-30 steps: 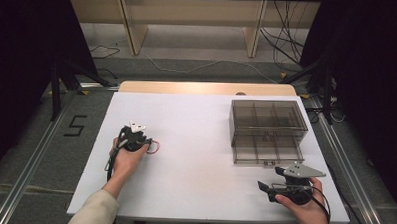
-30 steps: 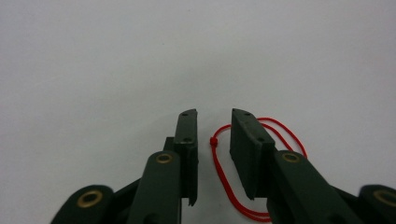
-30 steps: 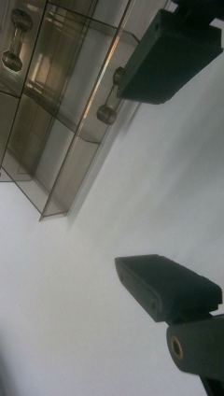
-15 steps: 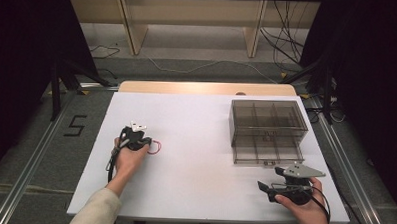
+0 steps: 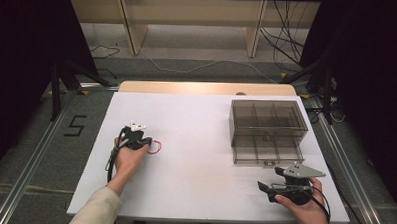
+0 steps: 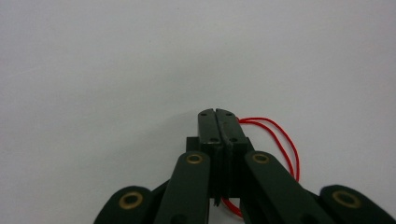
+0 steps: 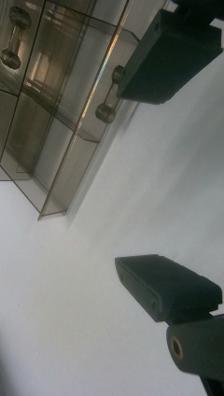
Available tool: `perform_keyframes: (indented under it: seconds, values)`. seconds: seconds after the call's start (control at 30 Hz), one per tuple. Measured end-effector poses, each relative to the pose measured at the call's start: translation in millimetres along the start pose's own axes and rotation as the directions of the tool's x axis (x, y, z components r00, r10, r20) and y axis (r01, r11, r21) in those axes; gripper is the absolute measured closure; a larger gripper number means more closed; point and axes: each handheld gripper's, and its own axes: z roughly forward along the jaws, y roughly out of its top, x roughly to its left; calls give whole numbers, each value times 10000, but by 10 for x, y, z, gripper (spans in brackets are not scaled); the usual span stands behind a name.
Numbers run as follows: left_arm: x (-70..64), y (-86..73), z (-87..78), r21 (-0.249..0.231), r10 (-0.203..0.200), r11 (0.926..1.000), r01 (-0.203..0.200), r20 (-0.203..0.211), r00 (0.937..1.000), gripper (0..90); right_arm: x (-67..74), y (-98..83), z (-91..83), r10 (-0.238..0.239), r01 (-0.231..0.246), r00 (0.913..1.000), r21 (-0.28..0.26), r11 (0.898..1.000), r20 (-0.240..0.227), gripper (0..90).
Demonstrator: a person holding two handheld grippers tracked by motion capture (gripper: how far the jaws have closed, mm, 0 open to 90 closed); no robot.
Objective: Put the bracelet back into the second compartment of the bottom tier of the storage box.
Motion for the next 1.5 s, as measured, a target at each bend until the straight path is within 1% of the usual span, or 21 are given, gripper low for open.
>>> perform_keyframes:
  seconds: [0.43,0.73,1.1,1.5]
  values:
    - [-34,34,-73,-434,151,9990,-145,141,9998,900,-1,-2,-2,85,-85,10000,1,10000,11,167]
    - [-107,86,-138,-734,385,9966,-365,260,9989,900,-1,-3,-1,87,-87,10000,-9,10000,12,167]
    - [-180,130,-196,-1028,505,9937,-457,448,9977,900,-2,-3,-4,81,-81,10000,-3,10000,15,167]
    - [-304,187,-253,-1330,739,9891,-640,711,9947,900,-2,-4,-4,81,-81,10000,3,10000,19,167]
